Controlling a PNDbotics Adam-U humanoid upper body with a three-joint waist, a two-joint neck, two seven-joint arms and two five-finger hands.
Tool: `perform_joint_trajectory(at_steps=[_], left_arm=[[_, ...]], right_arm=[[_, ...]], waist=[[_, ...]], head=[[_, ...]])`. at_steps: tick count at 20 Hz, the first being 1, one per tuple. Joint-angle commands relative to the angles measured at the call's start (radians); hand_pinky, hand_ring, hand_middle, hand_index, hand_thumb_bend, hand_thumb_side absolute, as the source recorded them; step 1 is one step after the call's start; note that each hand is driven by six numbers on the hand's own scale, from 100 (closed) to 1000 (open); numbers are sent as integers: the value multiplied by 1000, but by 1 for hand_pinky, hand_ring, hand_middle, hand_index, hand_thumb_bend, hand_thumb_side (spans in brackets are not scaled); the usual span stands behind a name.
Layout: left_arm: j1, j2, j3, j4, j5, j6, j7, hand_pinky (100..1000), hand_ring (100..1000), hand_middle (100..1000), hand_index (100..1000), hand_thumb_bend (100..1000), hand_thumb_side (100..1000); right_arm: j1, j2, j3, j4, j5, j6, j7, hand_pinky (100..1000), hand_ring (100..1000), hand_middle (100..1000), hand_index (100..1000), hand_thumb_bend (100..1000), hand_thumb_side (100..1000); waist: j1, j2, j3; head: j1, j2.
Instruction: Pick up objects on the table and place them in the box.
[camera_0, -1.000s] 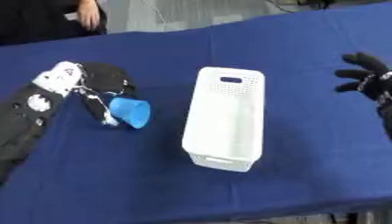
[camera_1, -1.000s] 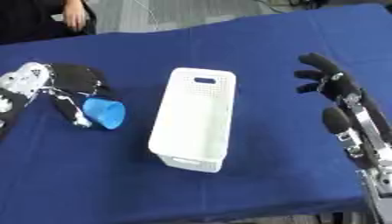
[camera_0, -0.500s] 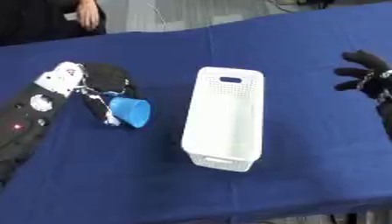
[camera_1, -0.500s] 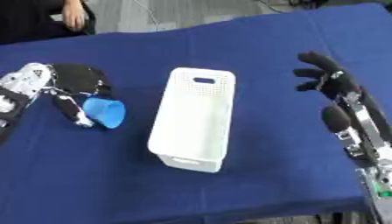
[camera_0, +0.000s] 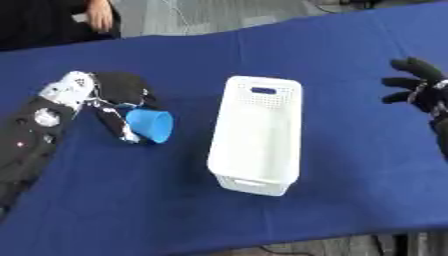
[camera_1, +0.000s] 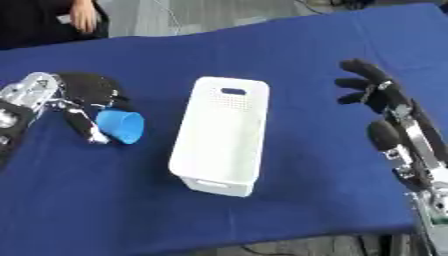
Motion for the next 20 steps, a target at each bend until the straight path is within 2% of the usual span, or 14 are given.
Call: perform_joint_trajectory(at_steps=[1, 4, 5, 8, 11, 14, 15, 16, 17, 18, 19, 20], left_arm=[[10, 0, 0, 25, 19, -4, -24, 767, 756, 761, 903, 992, 888], [12, -4, 2, 28, 41, -4, -34, 685, 725, 743, 888, 978, 847], [13, -5, 2, 29, 48, -4, -37, 685, 725, 743, 888, 978, 847], [14, -7, 3, 28, 67, -2, -44, 565, 651, 700, 857, 907, 773], [14, -9, 3, 26, 82, 3, -50, 504, 597, 656, 836, 848, 730], [14, -12, 3, 24, 92, 10, -52, 368, 507, 584, 784, 736, 653], [15, -13, 3, 24, 95, 12, -52, 393, 524, 595, 795, 757, 667], [15, -14, 3, 23, 97, 14, -51, 296, 459, 548, 743, 684, 614], [15, -15, 3, 23, 99, 17, -51, 315, 471, 557, 753, 695, 623], [15, -16, 3, 24, 101, 19, -50, 209, 398, 509, 698, 625, 571], [16, -17, 3, 24, 102, 21, -50, 232, 414, 520, 711, 643, 584], [16, -18, 3, 24, 103, 23, -50, 146, 355, 482, 663, 574, 535]], right_arm=[[-18, -1, -3, -11, -6, -3, 2, 716, 843, 922, 1000, 555, 1000], [-19, -1, -4, -12, -6, -3, 2, 716, 843, 922, 1000, 555, 1000], [-19, -1, -4, -12, -5, -3, 2, 716, 843, 922, 1000, 555, 1000], [-19, -1, -4, -12, -5, -3, 2, 716, 843, 922, 1000, 555, 1000], [-19, -1, -5, -12, -5, -3, 2, 716, 843, 922, 1000, 556, 1000], [-19, -1, -5, -13, -4, -3, 2, 716, 843, 921, 1000, 556, 1000], [-19, 0, -6, -13, -4, -3, 2, 716, 843, 921, 1000, 556, 1000], [-19, 0, -6, -13, -4, -3, 2, 716, 843, 921, 1000, 556, 1000], [-19, 0, -6, -13, -4, -3, 1, 716, 843, 921, 1000, 556, 1000], [-19, 0, -6, -13, -4, -3, 1, 716, 843, 921, 1000, 556, 1000], [-19, 0, -6, -13, -4, -3, 1, 716, 843, 921, 1000, 556, 1000], [-19, 0, -6, -13, -4, -3, 1, 716, 843, 921, 1000, 555, 1000]], waist=[[-9, -5, -2], [-10, -4, -2], [-10, -3, -2], [-11, -3, -2], [-12, -2, -2], [-13, -1, -1], [-13, -1, -1], [-13, -1, -1], [-13, -1, -1], [-13, -1, -1], [-13, -1, -1], [-13, 0, -1]], head=[[10, -3], [10, -3], [11, -3], [11, -3], [11, -3], [12, -3], [12, -3], [12, -3], [12, -3], [12, -3], [12, -3], [12, -3]])
